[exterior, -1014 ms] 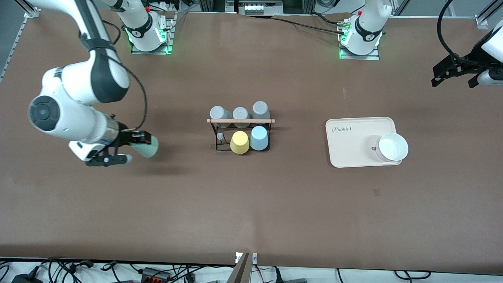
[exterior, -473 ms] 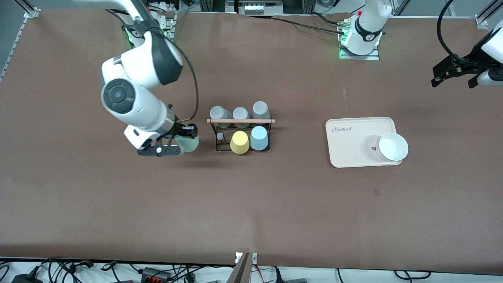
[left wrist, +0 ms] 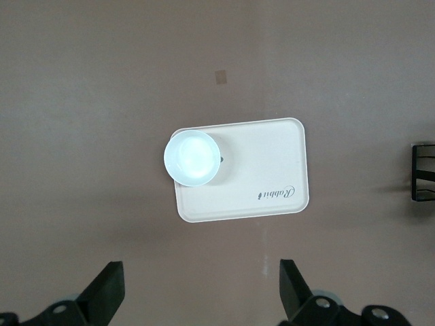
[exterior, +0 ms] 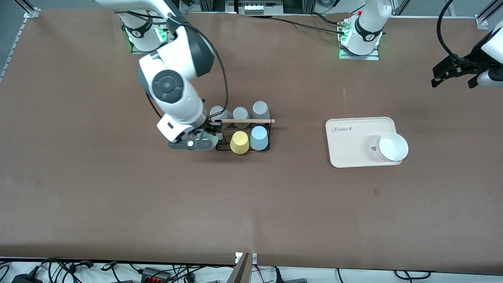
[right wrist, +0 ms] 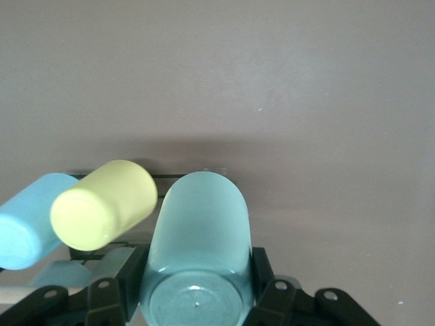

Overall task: Hang scattered cups on rack with three cups
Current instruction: 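Carry the teal cup to the rack beside the yellow cup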

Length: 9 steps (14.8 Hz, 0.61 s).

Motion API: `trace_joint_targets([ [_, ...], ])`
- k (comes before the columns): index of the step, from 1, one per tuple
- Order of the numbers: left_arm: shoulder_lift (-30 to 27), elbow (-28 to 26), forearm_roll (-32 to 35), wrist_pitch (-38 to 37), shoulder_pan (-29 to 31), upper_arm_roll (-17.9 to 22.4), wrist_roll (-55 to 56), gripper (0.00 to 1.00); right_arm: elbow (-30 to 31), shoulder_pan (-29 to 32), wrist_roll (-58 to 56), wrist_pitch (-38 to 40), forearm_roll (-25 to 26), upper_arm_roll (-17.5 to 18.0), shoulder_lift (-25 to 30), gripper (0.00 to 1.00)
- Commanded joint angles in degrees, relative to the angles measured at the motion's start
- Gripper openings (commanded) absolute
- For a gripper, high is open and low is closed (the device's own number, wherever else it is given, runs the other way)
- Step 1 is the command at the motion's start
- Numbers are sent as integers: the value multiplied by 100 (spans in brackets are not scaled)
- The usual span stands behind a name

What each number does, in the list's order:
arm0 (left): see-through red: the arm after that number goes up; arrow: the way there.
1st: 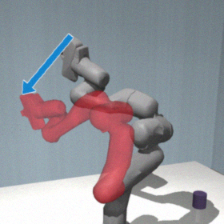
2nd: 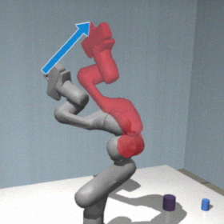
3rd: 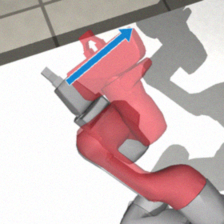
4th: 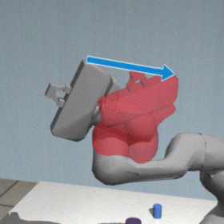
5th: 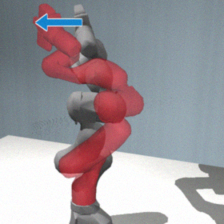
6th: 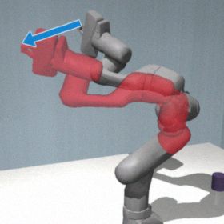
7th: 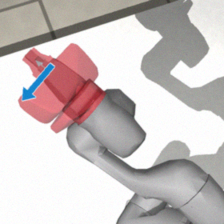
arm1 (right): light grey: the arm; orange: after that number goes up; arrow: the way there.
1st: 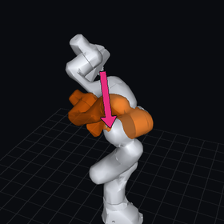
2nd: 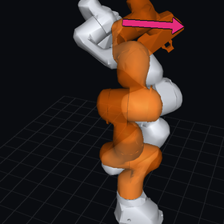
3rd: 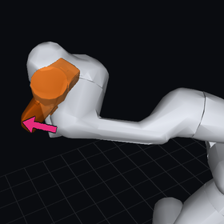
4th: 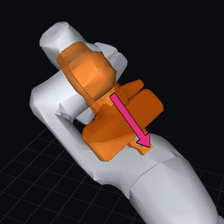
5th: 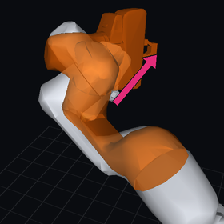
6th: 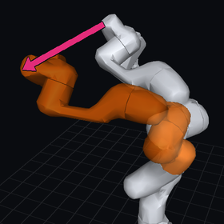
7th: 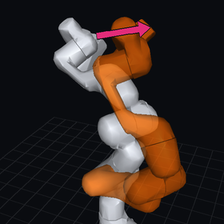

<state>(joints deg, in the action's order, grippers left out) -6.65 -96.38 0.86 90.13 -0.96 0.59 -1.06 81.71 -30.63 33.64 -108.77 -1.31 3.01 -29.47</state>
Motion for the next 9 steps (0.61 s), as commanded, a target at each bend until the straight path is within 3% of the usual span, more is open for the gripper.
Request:
trace_joint_targets([
  [1, 32, 101, -60, -22, 8, -6, 27, 100, -366, -75, 169, 101, 69, -46, -243, 27],
  [9, 32, 119, -60, -22, -10, -6, 53, 100, -375, -180, 520, -66, 16, -20, -472, 27],
])
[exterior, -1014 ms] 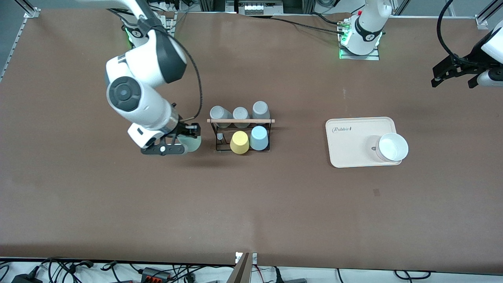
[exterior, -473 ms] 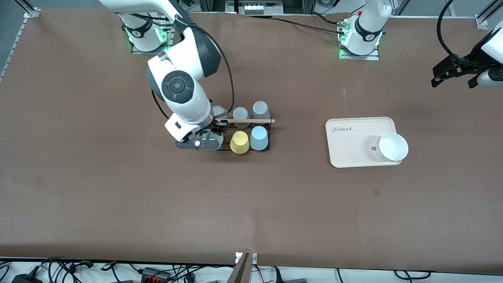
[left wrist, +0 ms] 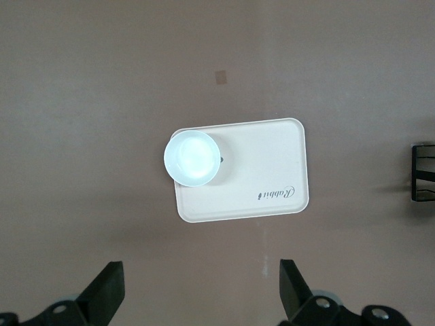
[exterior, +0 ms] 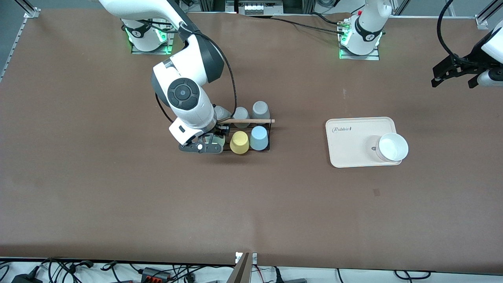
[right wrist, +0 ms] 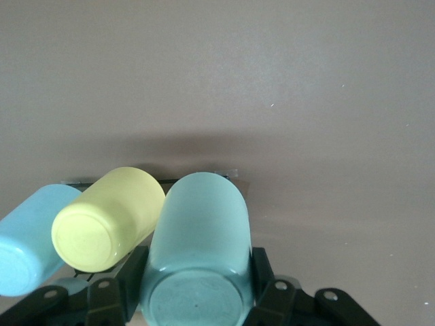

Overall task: Hang scattered cups on rack with three cups
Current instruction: 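Carry the teal cup to the rack beside the yellow cup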

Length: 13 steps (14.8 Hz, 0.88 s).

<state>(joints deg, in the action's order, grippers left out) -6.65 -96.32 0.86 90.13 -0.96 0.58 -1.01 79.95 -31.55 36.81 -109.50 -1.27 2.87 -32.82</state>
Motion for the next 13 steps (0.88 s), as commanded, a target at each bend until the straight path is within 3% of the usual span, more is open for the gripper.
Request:
trace_joint_targets([
  [1, 32, 114, -60, -22, -10, -14, 49, 100, -199, -114, 221, 8, 13, -6, -189, 27],
  [13, 32, 105, -60, -22, -10, -5, 40, 100, -304, -115, 195, 17, -14, -15, -549, 27],
])
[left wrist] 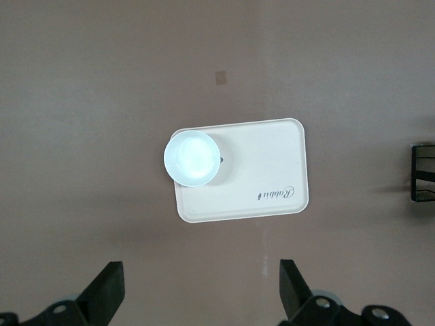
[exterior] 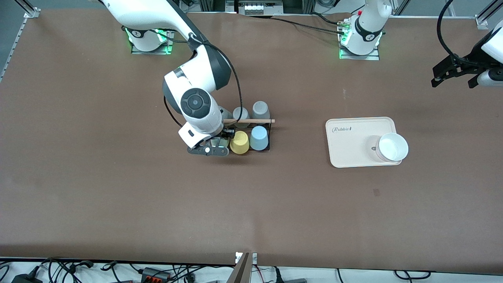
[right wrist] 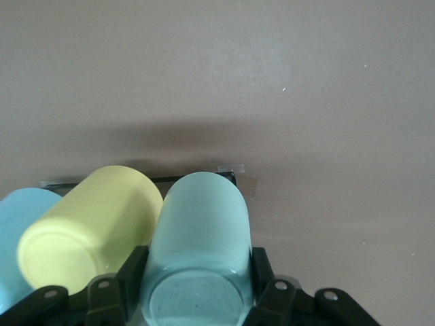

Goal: Hang scattered cups on rack with three cups

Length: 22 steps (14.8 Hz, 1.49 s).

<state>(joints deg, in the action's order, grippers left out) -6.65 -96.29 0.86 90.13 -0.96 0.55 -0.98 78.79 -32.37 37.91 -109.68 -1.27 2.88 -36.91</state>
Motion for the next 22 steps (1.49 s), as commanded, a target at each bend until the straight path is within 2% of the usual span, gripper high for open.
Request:
trace_joint_targets([
  [1, 32, 102, -60, -22, -10, -10, 37, 100, -188, -41, 94, 34, -22, -16, -185, 27],
  [4, 32, 93, -60, -31, -10, -11, 37, 100, -197, -23, 94, 26, -390, -16, -211, 27],
  [7, 32, 93, -68, -22, -10, -10, 45, 100, -188, -15, 111, 43, -409, -16, -220, 28],
  [8, 32, 93, -60, -31, -10, -11, 45, 100, -188, -14, 111, 52, -409, -25, -220, 50],
  [9, 32, 93, -68, -31, -10, -2, 37, 100, -188, 3, 129, 61, -392, -25, -212, 100],
  [16, 32, 84, -68, -31, -10, -11, 45, 100, -215, 257, 102, 218, -400, -95, 130, 100],
  [19, 32, 84, -68, -31, -10, -11, 45, 100, -617, 591, 76, 780, -348, -104, 324, 100],
  [22, 32, 75, -68, -31, -10, -11, 45, 100, -996, 1205, -177, 1167, -348, -104, 517, 100],
])
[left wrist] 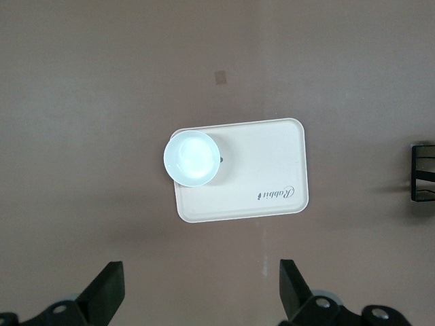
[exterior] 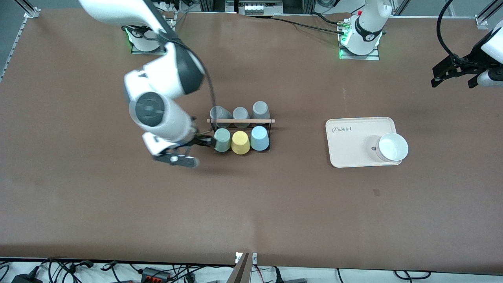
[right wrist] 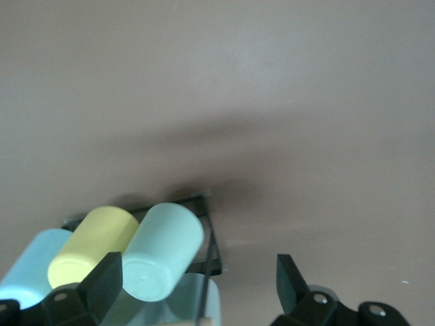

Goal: Hang scattered cups on rack with three cups

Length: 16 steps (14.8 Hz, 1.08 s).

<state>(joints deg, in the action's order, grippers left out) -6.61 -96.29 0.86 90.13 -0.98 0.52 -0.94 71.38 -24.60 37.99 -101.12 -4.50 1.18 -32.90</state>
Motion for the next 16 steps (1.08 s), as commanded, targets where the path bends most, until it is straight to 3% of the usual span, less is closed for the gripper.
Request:
trace_joint_targets([
  [1, 28, 75, -68, -30, -8, -8, 41, 100, -299, 656, -413, 347, -25, 67, 178, 100],
  [6, 28, 67, -68, -30, -8, -8, 41, 100, -282, 1921, -2389, 566, -16, 76, 565, 100],
  [9, 28, 67, -68, -30, -8, -8, 41, 100, -282, 2441, -2559, 752, -7, 76, 793, 100],
  [12, 28, 67, -68, -30, -8, -8, 41, 100, -230, 2705, -3278, 752, 133, 76, 1092, 100],
  [16, 28, 67, -68, -30, -8, -8, 41, 100, -80, 2610, -4026, 734, 361, -267, 1391, 100],
])
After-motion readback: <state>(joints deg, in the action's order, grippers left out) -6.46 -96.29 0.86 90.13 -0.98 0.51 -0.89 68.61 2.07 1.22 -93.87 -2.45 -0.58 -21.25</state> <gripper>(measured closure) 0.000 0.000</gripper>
